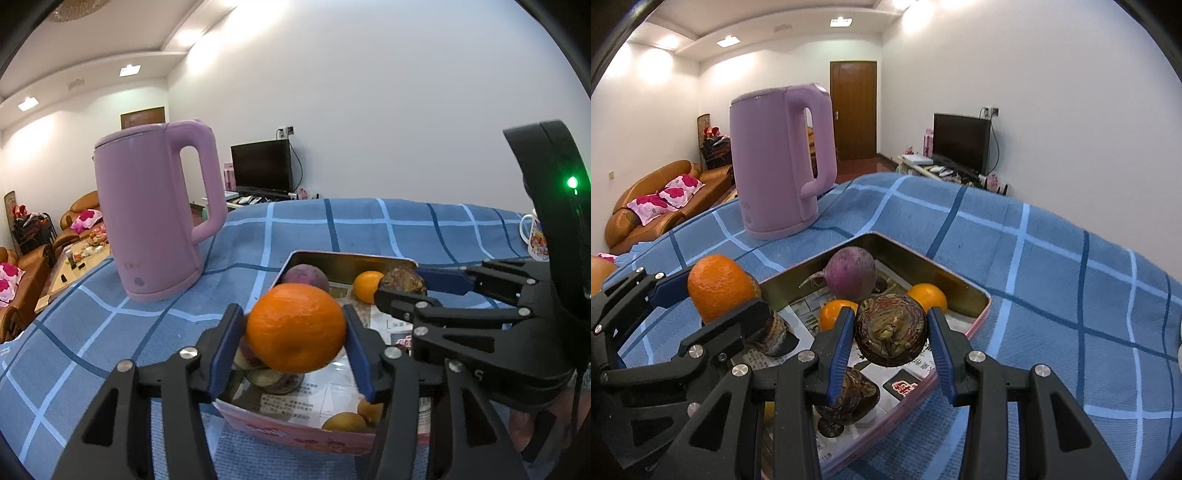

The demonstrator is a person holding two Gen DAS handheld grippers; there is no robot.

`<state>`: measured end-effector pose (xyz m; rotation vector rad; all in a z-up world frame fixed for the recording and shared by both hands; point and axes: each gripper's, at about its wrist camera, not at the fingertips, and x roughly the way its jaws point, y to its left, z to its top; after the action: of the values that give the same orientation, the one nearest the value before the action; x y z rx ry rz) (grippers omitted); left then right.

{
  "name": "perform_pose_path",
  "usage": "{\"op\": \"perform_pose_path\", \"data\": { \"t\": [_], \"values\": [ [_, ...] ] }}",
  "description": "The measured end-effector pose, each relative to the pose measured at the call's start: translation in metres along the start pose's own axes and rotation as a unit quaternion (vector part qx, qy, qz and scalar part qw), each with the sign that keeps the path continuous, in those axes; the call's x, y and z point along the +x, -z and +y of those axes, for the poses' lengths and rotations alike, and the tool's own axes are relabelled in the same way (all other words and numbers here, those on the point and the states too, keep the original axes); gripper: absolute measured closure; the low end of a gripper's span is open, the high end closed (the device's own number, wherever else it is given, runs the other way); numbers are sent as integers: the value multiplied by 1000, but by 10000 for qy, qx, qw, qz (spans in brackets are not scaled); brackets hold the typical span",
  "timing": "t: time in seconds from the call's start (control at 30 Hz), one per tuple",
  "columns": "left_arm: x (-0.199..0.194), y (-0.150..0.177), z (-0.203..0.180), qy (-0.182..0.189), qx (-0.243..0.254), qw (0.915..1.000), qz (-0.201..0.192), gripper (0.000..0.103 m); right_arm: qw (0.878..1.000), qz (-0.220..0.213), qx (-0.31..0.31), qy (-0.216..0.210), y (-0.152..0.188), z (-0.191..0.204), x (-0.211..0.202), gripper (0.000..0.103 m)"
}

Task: Organize fruits
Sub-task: 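Open both grippers to drop the orange and taro corm into the tin box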

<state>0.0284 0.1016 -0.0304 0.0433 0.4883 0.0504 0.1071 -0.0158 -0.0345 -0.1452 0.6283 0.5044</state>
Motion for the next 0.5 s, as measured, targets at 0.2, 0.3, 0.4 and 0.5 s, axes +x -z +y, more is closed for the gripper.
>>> {"op": "perform_pose_path", "data": {
  "t": [0.2,0.3,0.4,0.5],
  "values": [
    [2,-1,0,3,18,10000,25,44,9998,102,91,-164,1,-3,4,60],
    [3,-1,2,28,-47,10000,71,41,9997,131,108,-185,2,-4,5,59],
    [4,-1,7,58,-200,9997,111,28,9997,138,194,-73,1,-9,6,43],
    [4,0,12,16,-317,9994,109,10,9995,117,273,-124,3,-15,4,37]
  ]
}}
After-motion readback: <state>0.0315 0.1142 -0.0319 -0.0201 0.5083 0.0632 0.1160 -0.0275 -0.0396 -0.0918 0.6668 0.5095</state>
